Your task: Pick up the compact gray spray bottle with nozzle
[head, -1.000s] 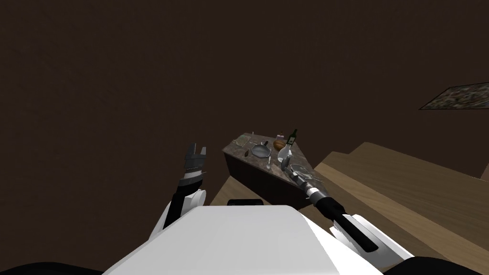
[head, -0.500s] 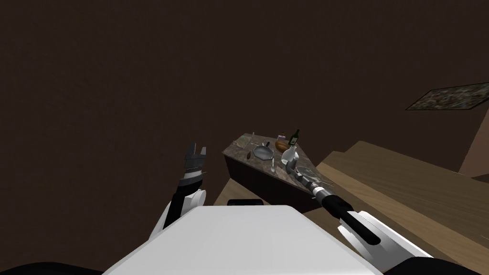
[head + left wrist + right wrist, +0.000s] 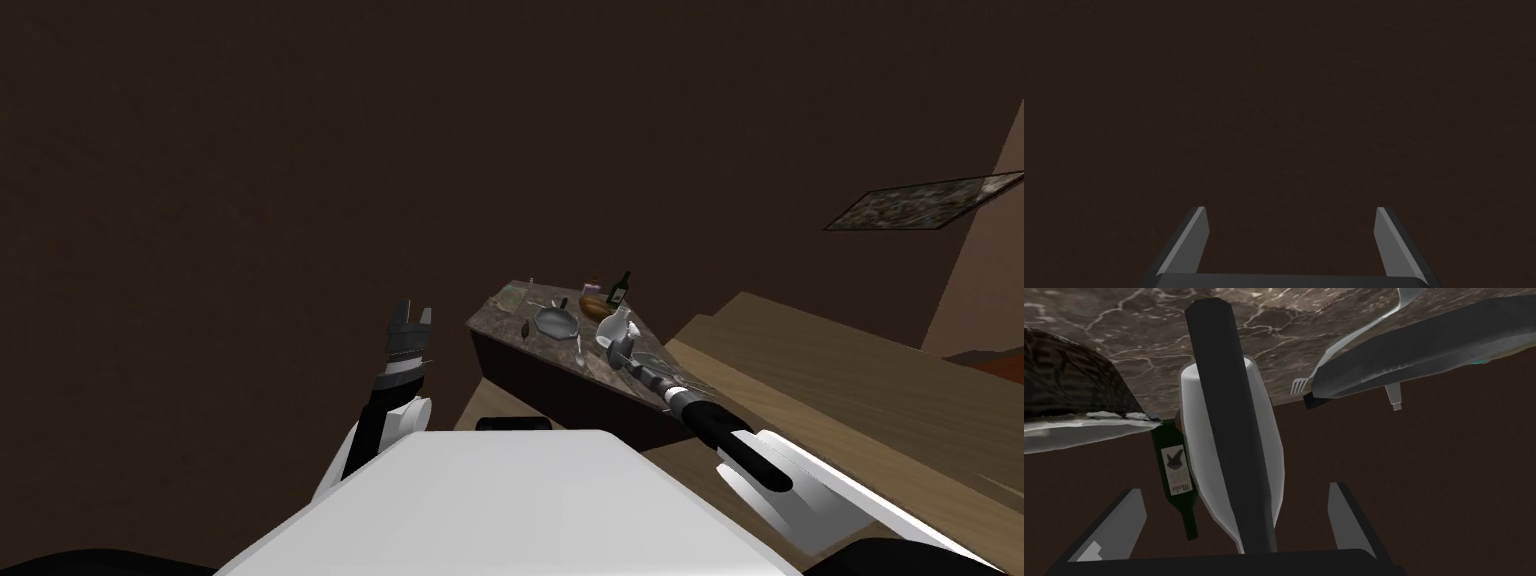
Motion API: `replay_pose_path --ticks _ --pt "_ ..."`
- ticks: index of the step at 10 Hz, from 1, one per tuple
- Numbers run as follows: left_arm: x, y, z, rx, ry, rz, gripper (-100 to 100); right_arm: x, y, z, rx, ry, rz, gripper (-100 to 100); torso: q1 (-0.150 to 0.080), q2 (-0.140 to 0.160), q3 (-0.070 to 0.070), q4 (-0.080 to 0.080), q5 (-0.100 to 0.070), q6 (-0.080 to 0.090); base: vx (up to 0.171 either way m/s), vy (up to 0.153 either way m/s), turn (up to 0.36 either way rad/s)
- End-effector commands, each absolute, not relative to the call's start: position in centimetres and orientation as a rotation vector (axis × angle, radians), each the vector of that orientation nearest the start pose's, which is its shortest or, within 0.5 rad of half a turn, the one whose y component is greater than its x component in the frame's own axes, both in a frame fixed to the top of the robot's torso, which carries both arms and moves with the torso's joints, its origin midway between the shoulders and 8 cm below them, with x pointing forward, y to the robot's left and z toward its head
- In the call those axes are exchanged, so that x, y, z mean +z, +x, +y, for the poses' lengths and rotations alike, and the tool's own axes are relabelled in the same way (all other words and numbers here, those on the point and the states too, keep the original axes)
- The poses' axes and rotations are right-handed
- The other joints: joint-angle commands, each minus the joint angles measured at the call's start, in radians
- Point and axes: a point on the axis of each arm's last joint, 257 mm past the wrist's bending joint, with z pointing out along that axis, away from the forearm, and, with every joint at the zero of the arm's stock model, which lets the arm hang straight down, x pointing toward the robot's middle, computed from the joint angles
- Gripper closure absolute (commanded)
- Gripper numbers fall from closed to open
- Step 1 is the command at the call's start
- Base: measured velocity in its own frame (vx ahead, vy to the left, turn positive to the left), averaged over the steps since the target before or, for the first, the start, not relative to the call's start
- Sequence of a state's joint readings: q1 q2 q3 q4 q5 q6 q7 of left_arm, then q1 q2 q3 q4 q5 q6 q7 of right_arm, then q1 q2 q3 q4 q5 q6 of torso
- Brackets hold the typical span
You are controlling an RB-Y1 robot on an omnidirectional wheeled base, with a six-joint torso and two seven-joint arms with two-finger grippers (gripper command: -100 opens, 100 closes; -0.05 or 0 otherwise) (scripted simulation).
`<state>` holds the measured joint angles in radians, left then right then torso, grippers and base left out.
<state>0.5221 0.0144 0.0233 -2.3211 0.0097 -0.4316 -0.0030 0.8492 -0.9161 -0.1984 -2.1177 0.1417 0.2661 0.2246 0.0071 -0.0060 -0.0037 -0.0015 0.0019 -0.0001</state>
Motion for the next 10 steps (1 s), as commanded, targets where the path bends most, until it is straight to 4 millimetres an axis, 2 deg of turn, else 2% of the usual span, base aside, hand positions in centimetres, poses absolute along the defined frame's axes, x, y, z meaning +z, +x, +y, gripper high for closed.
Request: replay_pose_path --ticks 1,6,8,9,10 --pt "2.3 34.4 28.9 -1.264 -0.687 0.648 0 -23.6 31.3 -49.8 -0.045 0.422 1.972 -100 0.0 0.0 0.0 0.0 0.0 0.0 0.063 0.08 -0.03" --pt "2.3 34.4 28.9 -1.264 -0.687 0.648 0 -22.6 31.1 -53.8 -0.213 0.4 2.004 -100 -0.004 0.001 0.001 0.0 -0.001 0.0 0.065 0.067 -0.053" --pt "2.3 34.4 28.9 -1.264 -0.687 0.648 0 -22.3 31.1 -54.8 -0.263 0.389 2.013 -100 -0.004 0.002 0.001 0.0 -0.001 0.0 0.059 0.066 -0.037" --pt "2.3 34.4 28.9 -1.264 -0.687 0.648 0 -22.4 31.1 -54.5 -0.244 0.392 2.01 -100 -0.004 0.002 0.001 0.0 -0.001 0.0 0.022 0.029 -0.013" --pt "2.3 34.4 28.9 -1.264 -0.687 0.648 0 -22.4 31.0 -54.6 -0.249 0.392 2.01 0 -0.006 0.004 0.002 0.001 -0.001 0.0 0.004 0.006 0.002"
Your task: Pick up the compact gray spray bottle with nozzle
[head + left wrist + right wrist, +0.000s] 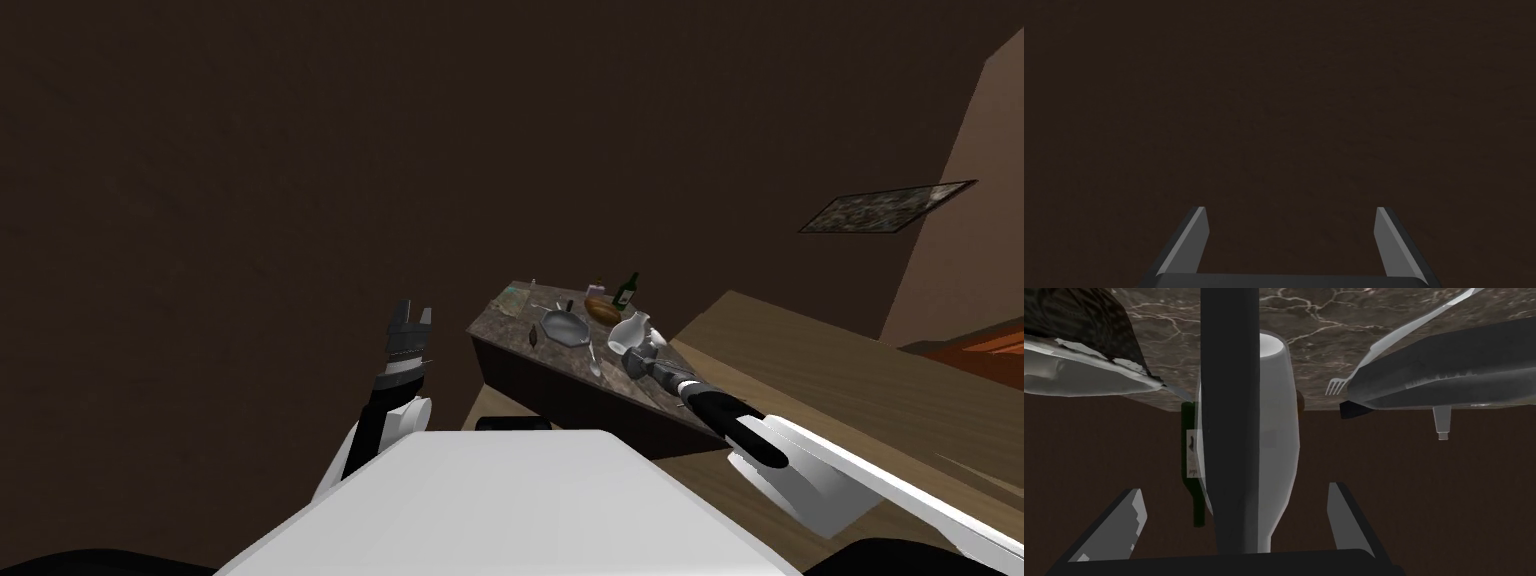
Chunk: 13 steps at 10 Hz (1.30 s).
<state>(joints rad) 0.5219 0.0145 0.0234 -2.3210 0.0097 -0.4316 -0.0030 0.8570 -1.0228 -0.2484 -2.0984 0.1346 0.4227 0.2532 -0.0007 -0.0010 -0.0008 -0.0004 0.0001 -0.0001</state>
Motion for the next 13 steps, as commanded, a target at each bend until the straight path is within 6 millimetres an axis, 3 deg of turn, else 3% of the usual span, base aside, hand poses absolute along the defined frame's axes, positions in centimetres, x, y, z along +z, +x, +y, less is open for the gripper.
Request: replay_pose_path --ticks 1,4,7,9,10,11,13 --pt "2.3 34.4 28.9 -1.264 -0.687 0.648 0 -23.1 31.7 -54.6 -0.197 0.4 2.018 -100 0.0 0.0 0.0 0.0 0.0 0.0 -0.067 0.067 0.345" --pt "2.3 34.4 28.9 -1.264 -0.687 0.648 0 -24.6 30.3 -57.7 -0.251 0.435 2.038 -100 0.002 0.004 0.002 0.001 0.0 0.001 -0.042 0.04 0.044" --pt "2.3 34.4 28.9 -1.265 -0.687 0.648 0 -25.3 30.8 -58.2 -0.198 0.443 2.04 -100 0.002 0.003 0.002 0.001 0.0 -0.002 -0.041 0.04 0.186" --pt "2.3 34.4 28.9 -1.264 -0.687 0.648 0 -26.4 29.2 -61.0 -0.259 0.484 2.057 -100 0.002 0.003 0.001 0.0 -0.001 -0.001 -0.022 0.029 -0.039" --pt "2.3 34.4 28.9 -1.264 -0.687 0.649 0 -26.6 28.9 -61.6 -0.272 0.492 2.061 -100 0.001 0.001 0.001 0.0 -0.002 -0.001 0.006 0.002 0.002" --pt "2.3 34.4 28.9 -1.264 -0.687 0.649 0 -26.8 29.8 -61.4 -0.221 0.501 2.056 -100 -0.001 0.0 0.0 0.0 -0.002 -0.001 -0.044 0.075 0.363" --pt "2.3 34.4 28.9 -1.264 -0.687 0.648 0 -27.4 28.7 -63.3 -0.246 0.518 2.063 -100 0.003 0.001 0.0 -0.001 -0.002 -0.003 -0.055 0.055 0.067"
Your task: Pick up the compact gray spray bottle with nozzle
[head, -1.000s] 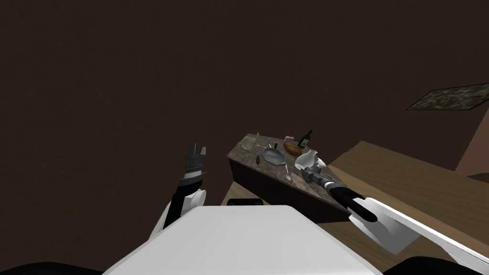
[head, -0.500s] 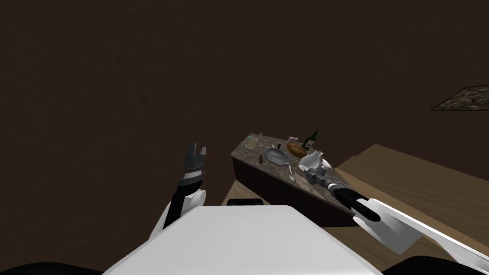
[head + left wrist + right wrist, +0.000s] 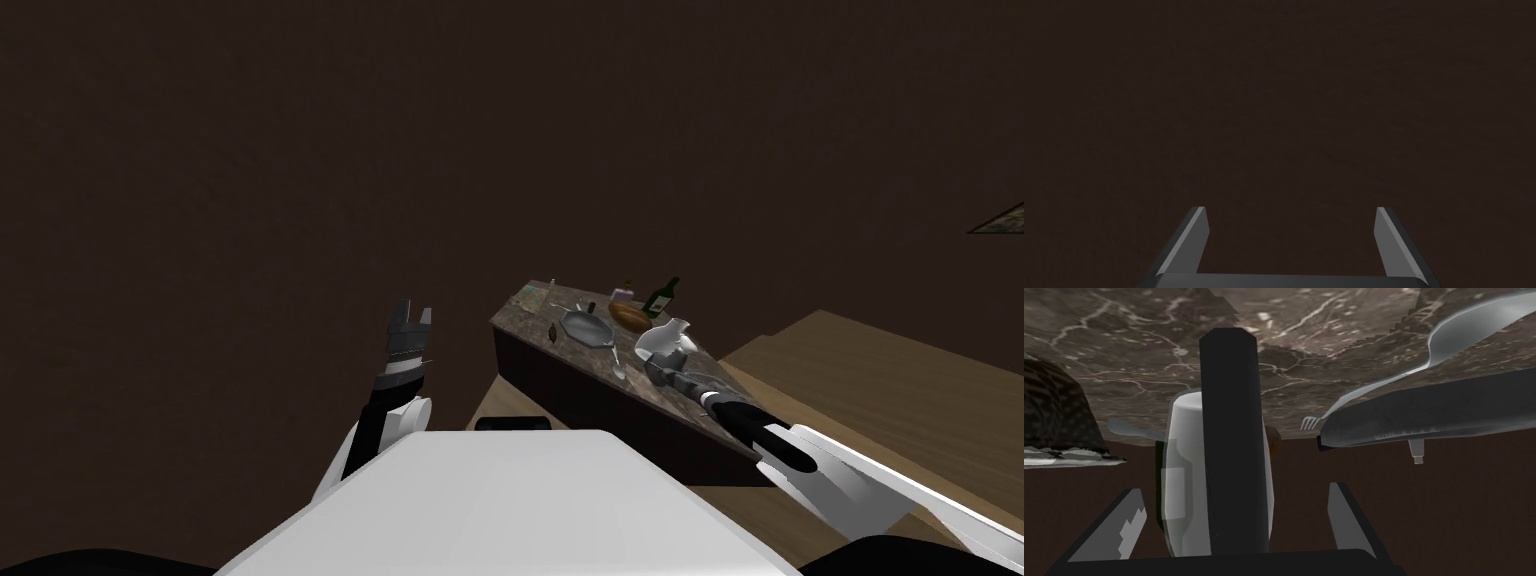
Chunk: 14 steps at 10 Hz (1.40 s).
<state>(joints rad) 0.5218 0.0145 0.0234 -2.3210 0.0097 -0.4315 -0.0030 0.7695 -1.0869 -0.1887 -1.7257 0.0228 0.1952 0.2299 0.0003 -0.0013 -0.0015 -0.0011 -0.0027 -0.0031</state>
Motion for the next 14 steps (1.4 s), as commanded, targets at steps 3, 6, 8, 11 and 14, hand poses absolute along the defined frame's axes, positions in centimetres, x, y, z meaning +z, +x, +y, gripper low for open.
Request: replay_pose_path --ticks 3,6,8,11,14 --pt "2.3 34.4 28.9 -1.264 -0.687 0.649 0 -27.9 28.5 -64.9 -0.235 0.552 2.061 -100 -0.003 -0.003 -0.002 -0.001 -0.001 0.0 -0.016 0.027 0.121" --pt "2.3 34.4 28.9 -1.264 -0.687 0.649 0 -28.7 26.5 -67.8 -0.288 0.587 2.07 -100 0.0 -0.001 -0.001 0.0 0.0 0.0 -0.034 0.042 0.034" --pt "2.3 34.4 29.0 -1.264 -0.687 0.649 0 -28.9 25.7 -68.7 -0.312 0.602 2.074 -100 -0.003 -0.003 -0.002 -0.001 -0.001 0.0 0.002 -0.003 0.006" --pt "2.3 34.4 28.9 -1.264 -0.687 0.648 0 -29.0 25.4 -70.4 -0.291 0.626 2.06 -100 0.001 -0.001 -0.001 0.0 0.0 0.0 -0.043 0.076 0.167" --pt "2.3 34.4 28.9 -1.265 -0.687 0.648 0 -28.8 24.7 -72.6 -0.285 0.656 2.042 -100 -0.002 -0.001 -0.001 -0.001 -0.001 -0.002 -0.039 0.039 0.177"
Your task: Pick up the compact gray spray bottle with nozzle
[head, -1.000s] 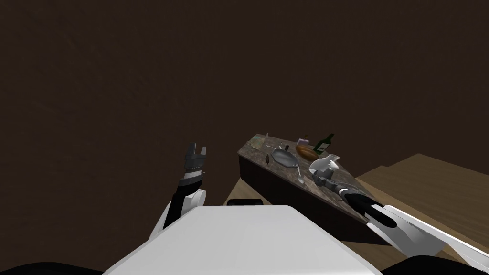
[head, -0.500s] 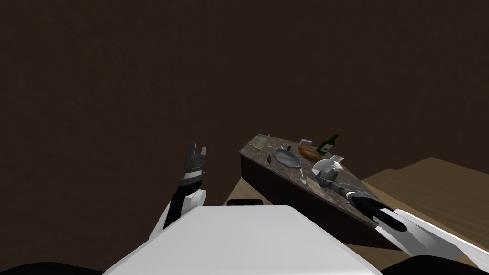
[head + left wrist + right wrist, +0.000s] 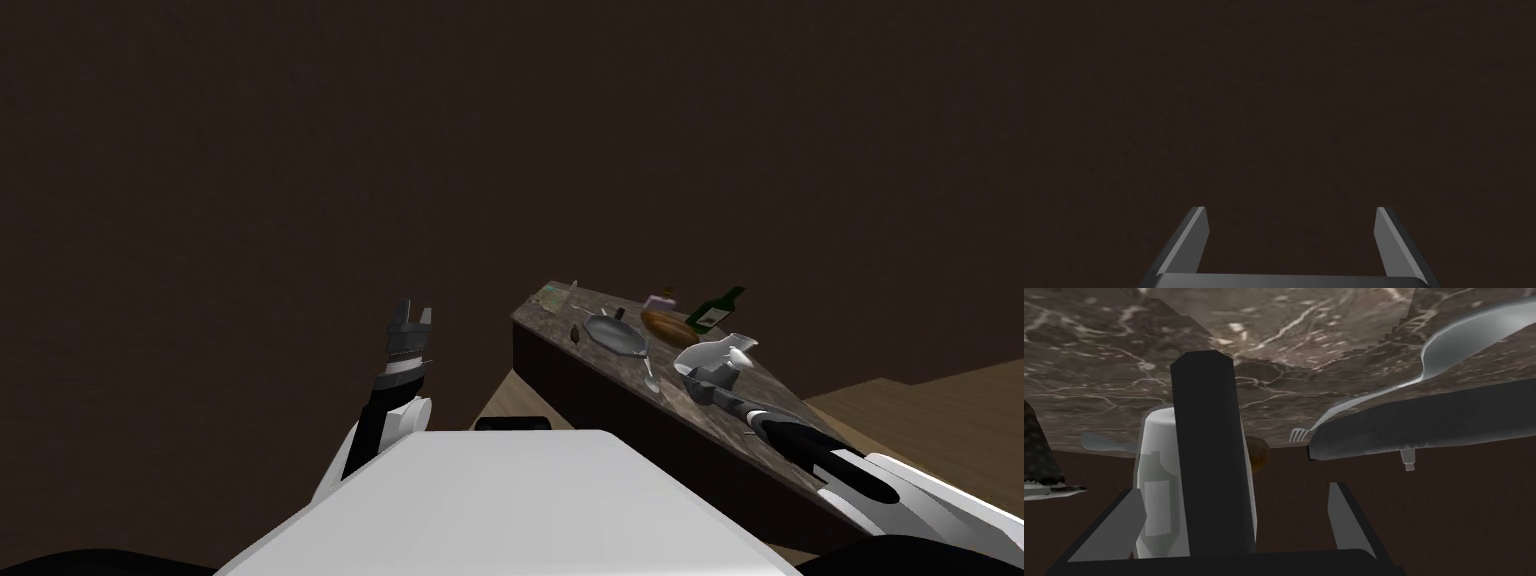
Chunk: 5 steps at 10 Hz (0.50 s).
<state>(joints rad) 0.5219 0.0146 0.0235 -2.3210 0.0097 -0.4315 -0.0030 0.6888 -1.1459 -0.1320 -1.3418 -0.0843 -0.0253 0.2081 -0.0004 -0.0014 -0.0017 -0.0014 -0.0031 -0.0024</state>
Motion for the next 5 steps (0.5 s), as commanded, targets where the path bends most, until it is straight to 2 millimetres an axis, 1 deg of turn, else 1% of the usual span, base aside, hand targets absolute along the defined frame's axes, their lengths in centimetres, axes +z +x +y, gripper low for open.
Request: replay_pose_path --ticks 1,3,4,5 --pt "2.3 34.4 28.9 -1.264 -0.687 0.649 0 -28.9 23.8 -73.6 -0.31 0.672 2.044 -100 0.0 0.0 0.0 0.0 0.0 0.0 -0.025 0.053 -0.057" --pt "2.3 34.4 29.0 -1.264 -0.687 0.649 0 -29.2 21.9 -75.6 -0.365 0.707 2.048 -100 -0.002 -0.002 -0.001 0.0 0.0 0.0 -0.002 0.012 -0.018" --pt "2.3 34.4 29.0 -1.264 -0.687 0.649 0 -29.2 21.7 -75.8 -0.371 0.71 2.048 -100 -0.004 -0.002 -0.001 -0.001 -0.001 0.0 0.005 -0.005 0.018" --pt "2.3 34.4 29.0 -1.264 -0.687 0.649 0 -28.4 23.0 -75.9 -0.324 0.711 2.022 -100 -0.005 -0.003 -0.002 -0.001 -0.001 0.001 -0.035 0.069 0.337"
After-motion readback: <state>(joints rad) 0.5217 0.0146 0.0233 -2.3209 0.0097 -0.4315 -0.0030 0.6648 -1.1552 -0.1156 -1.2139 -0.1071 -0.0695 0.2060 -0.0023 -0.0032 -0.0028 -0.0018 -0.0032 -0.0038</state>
